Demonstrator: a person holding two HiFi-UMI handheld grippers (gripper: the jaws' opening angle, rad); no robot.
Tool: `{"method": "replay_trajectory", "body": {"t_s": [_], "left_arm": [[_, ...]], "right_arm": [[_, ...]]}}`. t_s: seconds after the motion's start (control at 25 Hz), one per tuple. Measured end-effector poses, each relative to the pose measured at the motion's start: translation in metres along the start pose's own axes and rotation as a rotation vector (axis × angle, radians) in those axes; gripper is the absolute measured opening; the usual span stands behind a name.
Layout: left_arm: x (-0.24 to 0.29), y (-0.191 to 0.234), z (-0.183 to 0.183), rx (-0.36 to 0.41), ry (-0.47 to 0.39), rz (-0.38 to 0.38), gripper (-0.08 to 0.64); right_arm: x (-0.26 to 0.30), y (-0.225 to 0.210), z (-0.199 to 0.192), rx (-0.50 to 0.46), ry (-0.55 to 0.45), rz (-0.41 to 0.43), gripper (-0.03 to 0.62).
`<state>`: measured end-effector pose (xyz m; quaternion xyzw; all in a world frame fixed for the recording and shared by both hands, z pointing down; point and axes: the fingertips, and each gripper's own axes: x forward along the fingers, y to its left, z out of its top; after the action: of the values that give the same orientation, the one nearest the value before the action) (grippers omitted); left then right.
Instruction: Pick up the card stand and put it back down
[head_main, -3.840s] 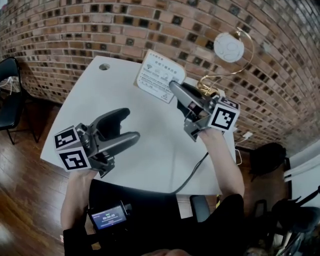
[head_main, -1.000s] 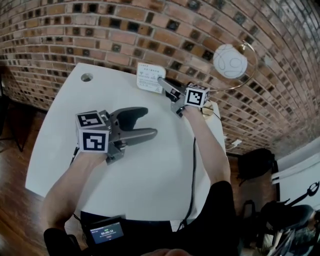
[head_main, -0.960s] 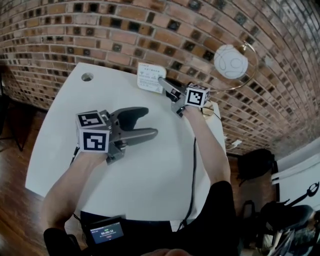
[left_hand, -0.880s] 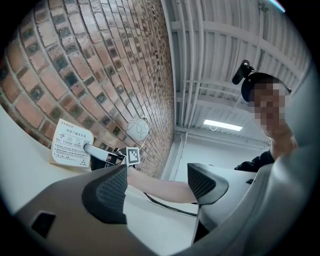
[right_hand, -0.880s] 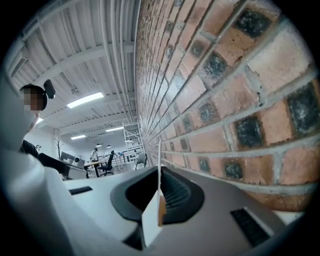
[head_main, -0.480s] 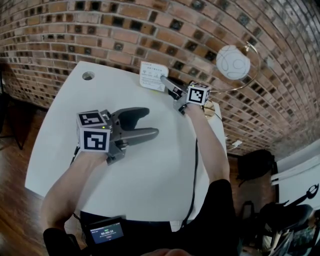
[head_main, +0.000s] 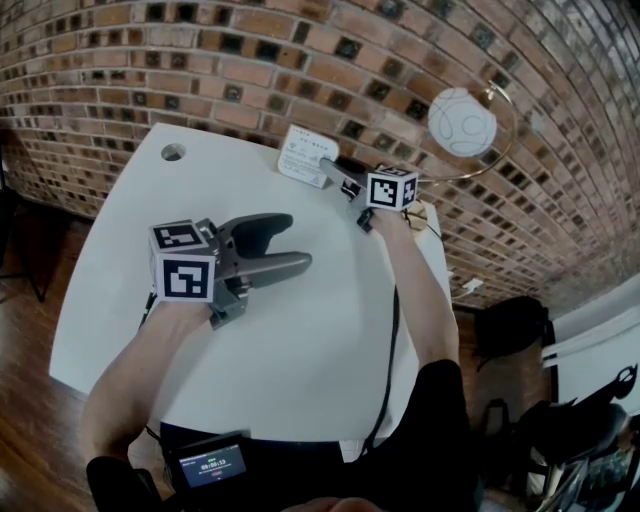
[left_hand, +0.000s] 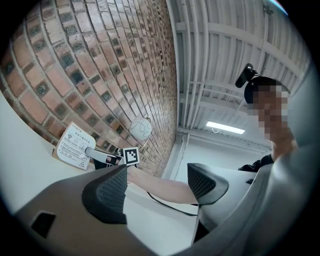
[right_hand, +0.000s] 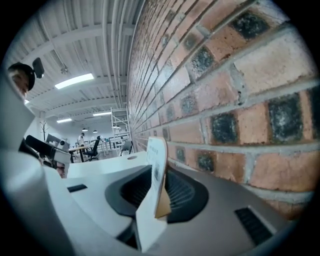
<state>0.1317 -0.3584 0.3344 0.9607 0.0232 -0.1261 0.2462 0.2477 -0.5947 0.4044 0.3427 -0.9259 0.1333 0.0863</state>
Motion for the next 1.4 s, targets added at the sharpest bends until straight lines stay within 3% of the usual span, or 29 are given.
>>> {"method": "replay_trajectory", "body": {"t_s": [0.12, 0.48, 0.84, 1.4], "left_arm": [[-0.001, 0.001, 0.000, -0.001, -0.002, 0.007, 0.371], [-0.002, 0.003, 0.001, -0.006, -0.007, 0.014, 0.371], [-0.002, 0.002, 0.003, -0.013, -0.015, 0.014, 0.371], [-0.003, 0.003, 0.002, -0.014, -0.015, 0.018, 0.371]], "right_arm": [[-0.002, -0.001, -0.006, 0.013, 0.023, -0.032, 0.149], [-0.006, -0.002, -0.031, -0.020, 0.159, -0.131, 0.149], [-0.009, -0.015, -0.028, 0.013, 0.152, -0.194, 0.149], [-0.013, -0.016, -0.028, 0.037, 0.137, -0.202, 0.149]]}}
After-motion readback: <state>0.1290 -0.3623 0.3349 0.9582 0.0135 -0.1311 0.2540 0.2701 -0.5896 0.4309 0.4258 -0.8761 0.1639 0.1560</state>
